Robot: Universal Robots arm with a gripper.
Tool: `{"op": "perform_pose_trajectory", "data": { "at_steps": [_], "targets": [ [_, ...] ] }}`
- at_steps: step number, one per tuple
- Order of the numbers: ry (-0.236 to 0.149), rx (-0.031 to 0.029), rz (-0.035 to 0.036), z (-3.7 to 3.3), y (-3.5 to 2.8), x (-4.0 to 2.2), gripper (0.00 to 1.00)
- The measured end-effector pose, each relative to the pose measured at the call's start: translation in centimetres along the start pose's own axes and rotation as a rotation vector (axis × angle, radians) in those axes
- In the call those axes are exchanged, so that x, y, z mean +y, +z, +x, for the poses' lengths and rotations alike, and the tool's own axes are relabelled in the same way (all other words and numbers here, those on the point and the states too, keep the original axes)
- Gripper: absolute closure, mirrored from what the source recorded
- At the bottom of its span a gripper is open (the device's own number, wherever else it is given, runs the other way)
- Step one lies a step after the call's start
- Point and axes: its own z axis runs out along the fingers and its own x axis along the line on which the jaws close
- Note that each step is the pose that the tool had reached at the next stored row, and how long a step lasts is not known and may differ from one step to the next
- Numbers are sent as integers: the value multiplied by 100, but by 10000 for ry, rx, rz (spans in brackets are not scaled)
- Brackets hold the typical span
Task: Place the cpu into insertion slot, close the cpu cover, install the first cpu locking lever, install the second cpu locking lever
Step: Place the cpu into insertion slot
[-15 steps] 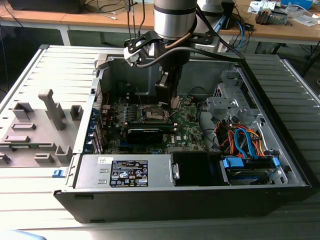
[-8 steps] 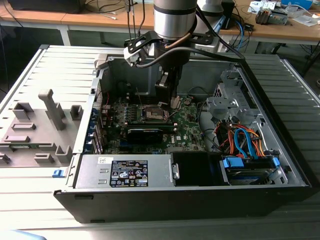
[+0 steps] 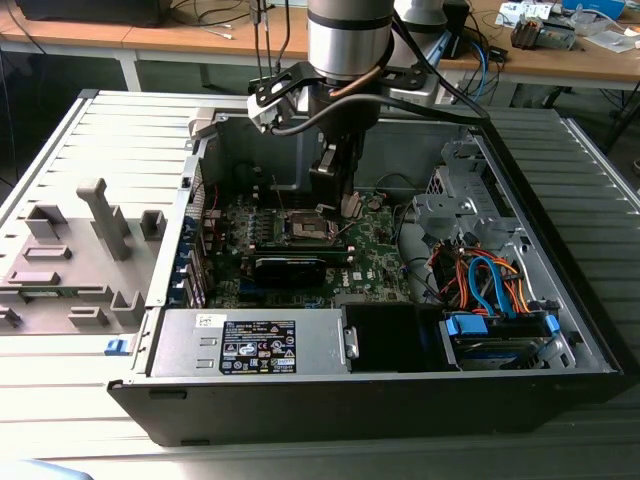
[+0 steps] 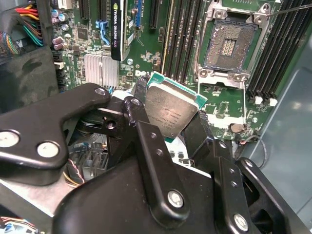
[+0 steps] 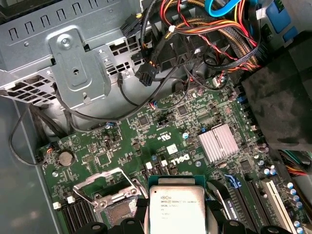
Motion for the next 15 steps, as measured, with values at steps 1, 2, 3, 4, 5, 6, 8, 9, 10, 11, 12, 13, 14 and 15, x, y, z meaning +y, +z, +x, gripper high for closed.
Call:
{"op": "perform_pose_trajectory", "data": {
  "at_steps": [1,2,3,4,5,6,8,9,10,11,12,13,14,15],
  "targets": [
    [6,-1,0,0,0,0,45],
    [14,-2,0,0,1,0,45],
    [28,-3,1,0,2,0,45],
    [48,-5,2,0,3,0,45],
    [60,-5,2,0,4,0,45],
    [69,-7,2,0,4,0,45],
    [81,-6,2,0,5,0,45],
    [87,-7,3,0,5,0,45],
    [95,-7,3,0,6,0,45],
    [99,-9,3,0,5,0,45],
    [111,-9,3,0,7,-1,45],
    [117,-10,3,0,7,0,45],
    [122,-10,4,0,7,0,45],
    [130,-11,4,0,8,-1,45]
  ]
}}
